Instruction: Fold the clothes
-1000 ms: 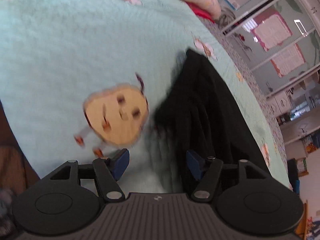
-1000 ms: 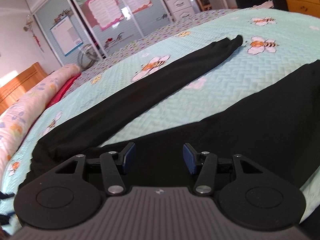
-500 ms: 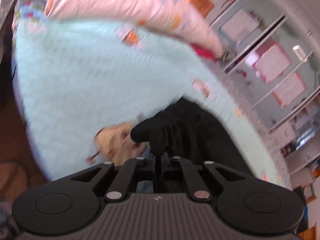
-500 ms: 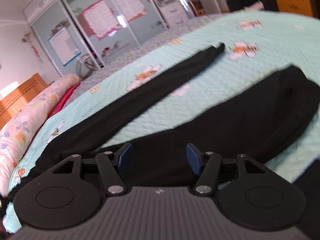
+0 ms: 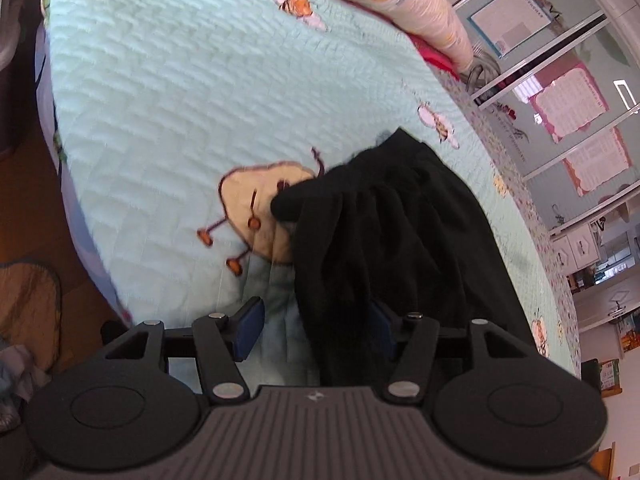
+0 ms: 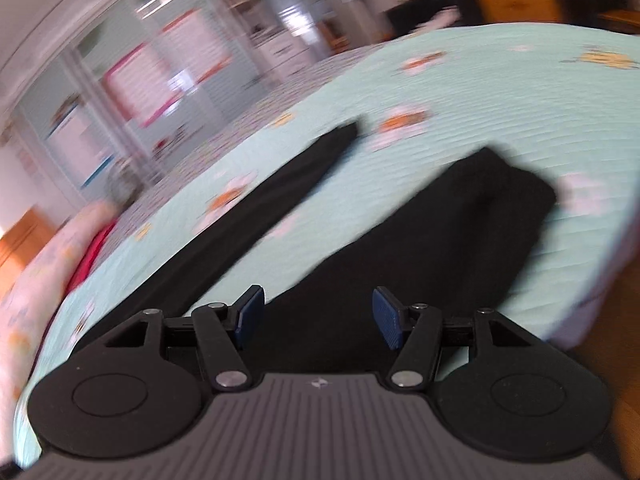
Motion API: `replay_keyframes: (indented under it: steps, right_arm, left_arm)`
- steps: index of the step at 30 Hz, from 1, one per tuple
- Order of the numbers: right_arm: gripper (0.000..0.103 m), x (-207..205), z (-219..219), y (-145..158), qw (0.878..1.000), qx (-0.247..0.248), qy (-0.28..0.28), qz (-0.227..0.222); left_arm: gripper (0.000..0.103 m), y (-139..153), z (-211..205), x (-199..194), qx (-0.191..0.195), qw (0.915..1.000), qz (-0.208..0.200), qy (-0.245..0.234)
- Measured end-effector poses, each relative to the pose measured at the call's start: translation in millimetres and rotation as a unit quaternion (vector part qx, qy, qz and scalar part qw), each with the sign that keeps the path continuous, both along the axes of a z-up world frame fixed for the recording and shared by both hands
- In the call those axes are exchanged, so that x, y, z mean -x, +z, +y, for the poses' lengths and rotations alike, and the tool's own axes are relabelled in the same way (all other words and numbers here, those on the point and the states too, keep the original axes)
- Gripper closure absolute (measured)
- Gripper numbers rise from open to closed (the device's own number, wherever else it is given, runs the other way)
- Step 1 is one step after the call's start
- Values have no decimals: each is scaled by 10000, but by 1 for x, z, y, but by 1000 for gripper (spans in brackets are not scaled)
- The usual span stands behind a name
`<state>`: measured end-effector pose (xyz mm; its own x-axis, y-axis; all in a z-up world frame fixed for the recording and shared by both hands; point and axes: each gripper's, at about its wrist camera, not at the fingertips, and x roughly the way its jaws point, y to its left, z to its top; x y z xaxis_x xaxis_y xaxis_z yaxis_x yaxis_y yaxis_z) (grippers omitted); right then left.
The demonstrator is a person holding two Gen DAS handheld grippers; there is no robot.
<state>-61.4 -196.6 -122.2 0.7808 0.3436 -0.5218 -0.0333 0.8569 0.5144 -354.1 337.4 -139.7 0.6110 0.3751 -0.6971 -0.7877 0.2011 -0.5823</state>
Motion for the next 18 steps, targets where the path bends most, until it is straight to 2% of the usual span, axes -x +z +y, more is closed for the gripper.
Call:
replay_keyframes:
  steps: [4, 6, 10, 13, 16, 17, 18]
  right_arm:
    - [42, -4, -71, -10, 9934, -360, -1031, 340]
    - [42, -8, -98, -17, 9871, -718, -1342, 502]
    - [42, -22, -113, -30, 9811, -1319, -1281, 609]
    - [42, -37, -99, -34, 9862, -1297, -854, 567]
    - [43, -58, -90, -48, 9869, -892, -878, 1020]
    - [45, -63, -93, -55, 9842, -873, -961, 1202]
    - [55, -63, -99, -60, 9817, -989, -1047, 1243]
  left_arm:
    - [45, -1, -8, -3, -28, 9998, 63, -165]
    - [46, 3, -15, -7, -122, 9994, 176, -268]
    - [46, 12, -29, -14, -419, 9970, 496, -431]
    - [46, 13, -35, -14, -393, 9962, 601, -499]
    - [45, 16, -39, -12, -404, 9957, 656, -520]
    - [45, 17, -41, -11, -415, 9956, 665, -519]
    - [45, 18, -42, -11, -426, 9955, 675, -518]
